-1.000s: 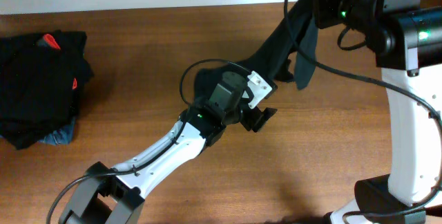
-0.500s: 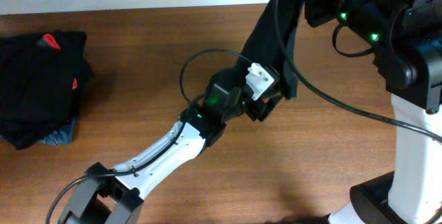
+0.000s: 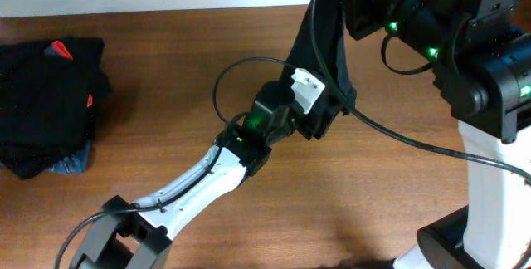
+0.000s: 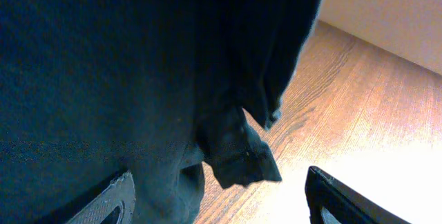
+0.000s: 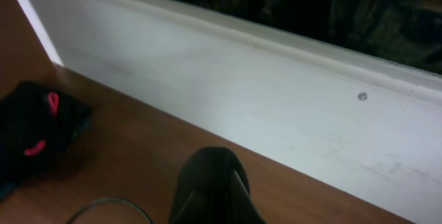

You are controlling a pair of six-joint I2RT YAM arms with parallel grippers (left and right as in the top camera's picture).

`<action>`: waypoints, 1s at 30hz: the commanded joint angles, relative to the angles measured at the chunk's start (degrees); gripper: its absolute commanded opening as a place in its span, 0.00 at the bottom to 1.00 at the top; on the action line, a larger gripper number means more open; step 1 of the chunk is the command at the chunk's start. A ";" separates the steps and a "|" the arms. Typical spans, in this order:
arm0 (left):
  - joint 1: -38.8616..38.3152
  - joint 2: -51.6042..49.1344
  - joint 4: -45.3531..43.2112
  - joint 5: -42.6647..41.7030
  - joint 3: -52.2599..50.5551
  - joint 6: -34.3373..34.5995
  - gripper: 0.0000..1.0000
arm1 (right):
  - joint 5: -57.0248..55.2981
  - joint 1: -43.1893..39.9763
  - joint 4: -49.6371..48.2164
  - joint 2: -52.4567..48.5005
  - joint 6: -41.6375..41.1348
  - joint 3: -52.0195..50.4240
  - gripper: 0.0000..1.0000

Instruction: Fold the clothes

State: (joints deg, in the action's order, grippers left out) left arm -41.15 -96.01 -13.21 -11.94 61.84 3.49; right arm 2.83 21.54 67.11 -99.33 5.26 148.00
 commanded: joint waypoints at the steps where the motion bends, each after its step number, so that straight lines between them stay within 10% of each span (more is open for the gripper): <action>1: -0.13 1.49 -0.42 0.39 0.57 1.31 0.78 | -0.42 0.63 -2.32 0.61 -2.64 1.27 0.04; 30: -3.56 1.49 -4.17 4.90 0.57 18.38 0.77 | -2.23 5.90 -11.13 -3.34 -10.36 1.16 0.04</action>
State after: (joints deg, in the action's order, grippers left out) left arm -42.94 -95.98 -17.21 -8.93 61.84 20.88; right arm 2.37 26.68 56.73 -103.35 -3.09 148.05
